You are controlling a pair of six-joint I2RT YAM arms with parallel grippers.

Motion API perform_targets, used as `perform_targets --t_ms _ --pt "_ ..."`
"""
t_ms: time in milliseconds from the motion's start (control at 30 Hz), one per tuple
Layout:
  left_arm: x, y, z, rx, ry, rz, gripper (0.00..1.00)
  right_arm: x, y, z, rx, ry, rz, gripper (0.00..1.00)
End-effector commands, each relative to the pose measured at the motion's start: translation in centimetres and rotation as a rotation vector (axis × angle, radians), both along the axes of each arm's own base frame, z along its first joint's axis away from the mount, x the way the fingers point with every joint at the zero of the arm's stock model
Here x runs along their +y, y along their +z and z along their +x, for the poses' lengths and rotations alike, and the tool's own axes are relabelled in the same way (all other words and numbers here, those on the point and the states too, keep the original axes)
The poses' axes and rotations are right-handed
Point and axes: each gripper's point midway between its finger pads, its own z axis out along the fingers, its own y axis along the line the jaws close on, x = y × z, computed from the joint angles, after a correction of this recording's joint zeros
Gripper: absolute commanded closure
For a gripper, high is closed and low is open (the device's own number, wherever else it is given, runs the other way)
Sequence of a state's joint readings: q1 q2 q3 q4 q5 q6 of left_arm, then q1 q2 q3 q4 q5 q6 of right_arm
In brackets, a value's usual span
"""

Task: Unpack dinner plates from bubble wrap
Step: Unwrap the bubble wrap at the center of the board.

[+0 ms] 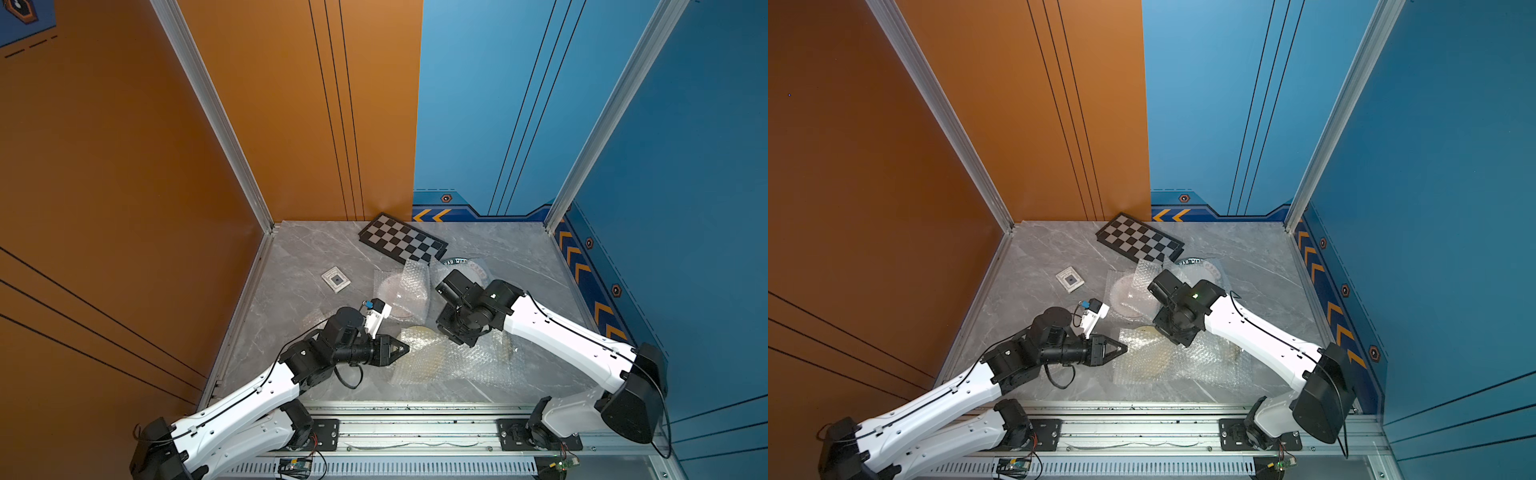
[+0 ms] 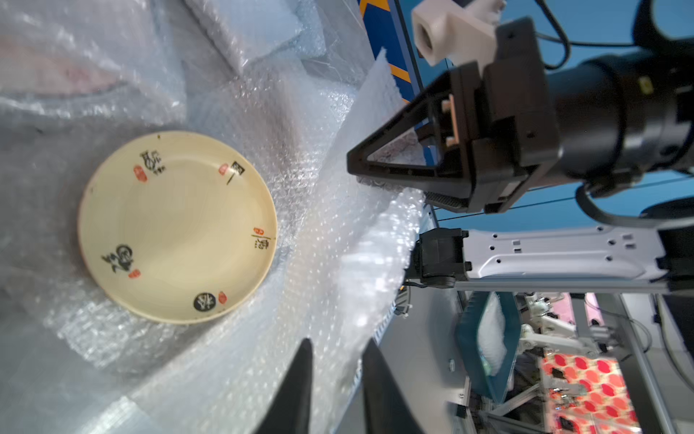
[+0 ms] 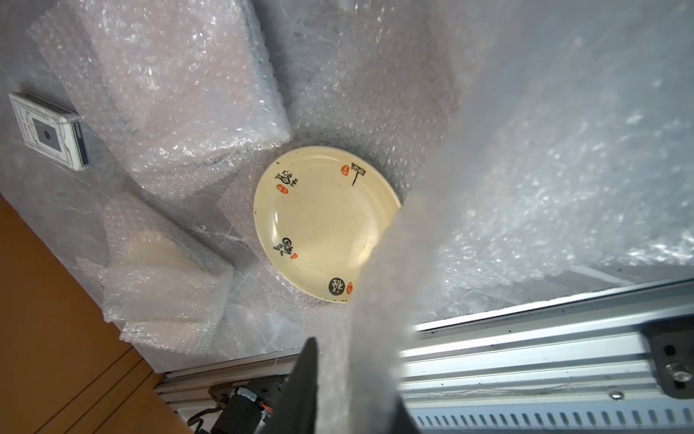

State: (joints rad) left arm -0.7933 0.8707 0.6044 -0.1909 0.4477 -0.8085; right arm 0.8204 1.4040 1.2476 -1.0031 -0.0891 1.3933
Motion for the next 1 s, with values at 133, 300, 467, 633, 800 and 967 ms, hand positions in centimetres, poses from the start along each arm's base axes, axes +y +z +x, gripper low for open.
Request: perform_targets --t_ms 133,300,467,633,800,967 --pt "3.8 -0.4 0.8 0.001 0.158 0.047 0.38 -2.8 -0.3 -3.5 -0.047 -0.012 -0.033 1.00" --pt "7.0 -1.9 1.9 0.119 0.319 0.033 0.37 -3.7 -0.7 -6.0 -0.070 0.026 -0.020 1.00" --pt "7.0 -3.9 2.5 0.238 0.348 0.011 0.39 -4.0 -1.7 -8.1 -0.076 0.066 -0.030 1.00" --pt "5.8 -5.2 2.6 0.302 0.311 0.039 0.40 -4.4 -2.4 -8.7 -0.082 0.065 -0.038 1.00" --pt "5.2 -6.8 2.8 0.351 0.291 0.087 0.42 -4.4 -2.9 -8.9 -0.085 0.068 -0.046 1.00" --pt "5.0 -8.0 3.8 0.383 0.297 0.143 0.42 -4.1 -2.9 -8.8 -0.091 0.082 -0.049 1.00"
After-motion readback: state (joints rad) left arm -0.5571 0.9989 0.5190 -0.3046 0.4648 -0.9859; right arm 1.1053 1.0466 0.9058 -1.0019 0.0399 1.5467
